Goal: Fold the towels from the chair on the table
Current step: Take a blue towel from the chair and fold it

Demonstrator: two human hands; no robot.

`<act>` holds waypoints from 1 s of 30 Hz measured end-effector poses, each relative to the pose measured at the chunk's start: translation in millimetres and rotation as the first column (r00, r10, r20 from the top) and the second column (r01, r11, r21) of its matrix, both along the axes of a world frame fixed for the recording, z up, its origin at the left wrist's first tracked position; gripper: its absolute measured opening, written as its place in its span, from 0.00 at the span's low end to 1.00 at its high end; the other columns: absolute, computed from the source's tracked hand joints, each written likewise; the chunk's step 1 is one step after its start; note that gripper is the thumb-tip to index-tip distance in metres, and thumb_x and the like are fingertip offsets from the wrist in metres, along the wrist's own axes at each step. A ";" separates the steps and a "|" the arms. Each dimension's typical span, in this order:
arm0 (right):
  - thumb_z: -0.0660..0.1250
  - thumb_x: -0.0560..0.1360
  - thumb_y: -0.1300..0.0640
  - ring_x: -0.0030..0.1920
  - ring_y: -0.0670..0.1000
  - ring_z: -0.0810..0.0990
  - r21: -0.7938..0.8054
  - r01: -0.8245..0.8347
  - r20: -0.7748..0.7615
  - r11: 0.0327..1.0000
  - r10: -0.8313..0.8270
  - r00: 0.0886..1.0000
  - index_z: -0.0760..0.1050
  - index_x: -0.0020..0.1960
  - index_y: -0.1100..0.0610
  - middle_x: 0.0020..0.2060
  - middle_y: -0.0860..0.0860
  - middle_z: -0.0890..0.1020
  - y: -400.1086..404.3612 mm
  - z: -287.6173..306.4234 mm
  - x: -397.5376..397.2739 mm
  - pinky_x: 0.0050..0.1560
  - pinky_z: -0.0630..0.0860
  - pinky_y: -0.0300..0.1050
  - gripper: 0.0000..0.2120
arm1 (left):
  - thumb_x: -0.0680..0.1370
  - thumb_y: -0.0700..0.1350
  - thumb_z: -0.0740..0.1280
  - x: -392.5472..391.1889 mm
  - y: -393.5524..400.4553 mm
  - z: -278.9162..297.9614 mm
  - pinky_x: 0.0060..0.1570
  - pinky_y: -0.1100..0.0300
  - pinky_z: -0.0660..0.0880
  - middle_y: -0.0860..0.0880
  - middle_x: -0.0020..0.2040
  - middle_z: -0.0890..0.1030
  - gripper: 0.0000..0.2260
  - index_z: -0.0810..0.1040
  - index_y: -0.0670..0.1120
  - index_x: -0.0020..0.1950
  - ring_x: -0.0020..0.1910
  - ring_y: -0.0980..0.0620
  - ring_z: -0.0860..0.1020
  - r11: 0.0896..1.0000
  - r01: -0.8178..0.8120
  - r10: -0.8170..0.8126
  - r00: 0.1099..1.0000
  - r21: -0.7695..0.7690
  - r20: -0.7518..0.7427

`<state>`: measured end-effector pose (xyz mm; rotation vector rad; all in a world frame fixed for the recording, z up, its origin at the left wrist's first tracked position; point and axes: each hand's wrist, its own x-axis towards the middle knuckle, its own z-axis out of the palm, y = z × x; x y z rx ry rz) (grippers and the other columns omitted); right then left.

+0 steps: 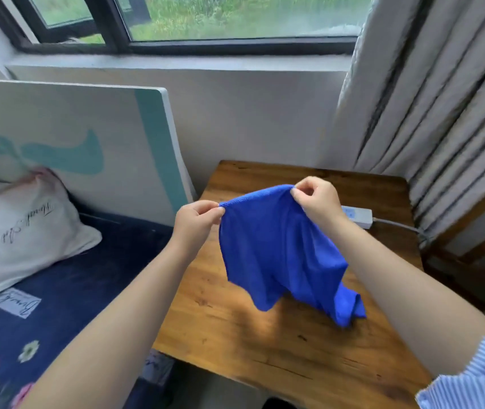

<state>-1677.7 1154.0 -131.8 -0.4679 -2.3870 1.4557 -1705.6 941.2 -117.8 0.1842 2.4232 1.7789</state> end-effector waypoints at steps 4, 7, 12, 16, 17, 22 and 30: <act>0.64 0.73 0.63 0.49 0.56 0.77 0.062 -0.189 0.100 0.980 0.182 0.978 0.75 0.40 0.60 0.47 0.59 0.81 -18.1 -15.7 -51.5 0.45 0.69 0.40 0.04 | 0.71 0.39 0.64 -46.7 -22.4 -16.9 0.33 0.65 0.67 0.50 0.29 0.72 0.10 0.72 0.45 0.29 0.32 0.55 0.70 0.997 0.008 0.007 0.981 -0.078 0.196; 0.62 0.74 0.64 0.53 0.57 0.76 0.132 -0.311 0.284 0.941 0.265 0.922 0.77 0.46 0.66 0.50 0.60 0.80 -41.7 -54.5 -67.9 0.48 0.66 0.40 0.07 | 0.70 0.38 0.64 -67.9 -38.8 -48.5 0.31 0.62 0.62 0.47 0.29 0.69 0.10 0.70 0.43 0.29 0.32 0.51 0.66 0.960 0.038 0.051 0.950 -0.278 0.307; 0.60 0.75 0.64 0.55 0.58 0.76 0.126 -0.341 0.511 0.931 0.234 0.827 0.77 0.50 0.66 0.51 0.61 0.80 -67.0 -123.4 -55.0 0.49 0.64 0.42 0.10 | 0.72 0.39 0.61 -77.9 -73.4 -120.8 0.29 0.60 0.61 0.47 0.28 0.70 0.11 0.69 0.43 0.29 0.33 0.47 0.68 0.728 0.193 0.118 0.910 -0.658 0.398; 0.61 0.75 0.64 0.54 0.58 0.76 0.140 -0.069 0.552 0.988 -0.020 0.833 0.77 0.49 0.67 0.50 0.61 0.81 -54.6 -157.9 -36.5 0.49 0.64 0.43 0.08 | 0.74 0.44 0.61 -86.6 -86.8 -167.5 0.33 0.60 0.65 0.49 0.29 0.72 0.13 0.67 0.46 0.28 0.38 0.46 0.72 0.606 0.363 0.066 0.864 -0.708 0.499; 0.62 0.75 0.63 0.54 0.58 0.77 0.138 -0.031 0.570 0.990 -0.054 0.820 0.77 0.50 0.67 0.51 0.61 0.81 -53.5 -167.1 -32.9 0.50 0.65 0.44 0.09 | 0.75 0.45 0.60 -89.4 -88.2 -177.8 0.36 0.60 0.66 0.47 0.32 0.74 0.14 0.66 0.46 0.29 0.39 0.46 0.72 0.629 0.377 0.058 0.849 -0.680 0.525; 0.62 0.76 0.61 0.59 0.59 0.74 0.118 0.204 0.504 0.972 -0.236 0.831 0.70 0.62 0.67 0.59 0.62 0.76 -59.4 -181.9 -47.5 0.58 0.67 0.46 0.16 | 0.80 0.50 0.55 -105.4 -89.0 -207.8 0.53 0.52 0.73 0.41 0.40 0.78 0.17 0.66 0.46 0.33 0.51 0.40 0.79 0.811 0.304 0.033 0.828 -0.499 0.559; 0.64 0.73 0.61 0.58 0.56 0.75 0.037 0.495 0.468 0.868 -0.453 0.759 0.68 0.65 0.62 0.54 0.58 0.79 -67.1 -204.8 -97.5 0.63 0.68 0.48 0.20 | 0.79 0.45 0.59 -109.2 -82.8 -236.6 0.50 0.53 0.71 0.37 0.48 0.80 0.10 0.75 0.40 0.44 0.51 0.40 0.77 0.811 0.259 0.040 0.871 -0.524 0.490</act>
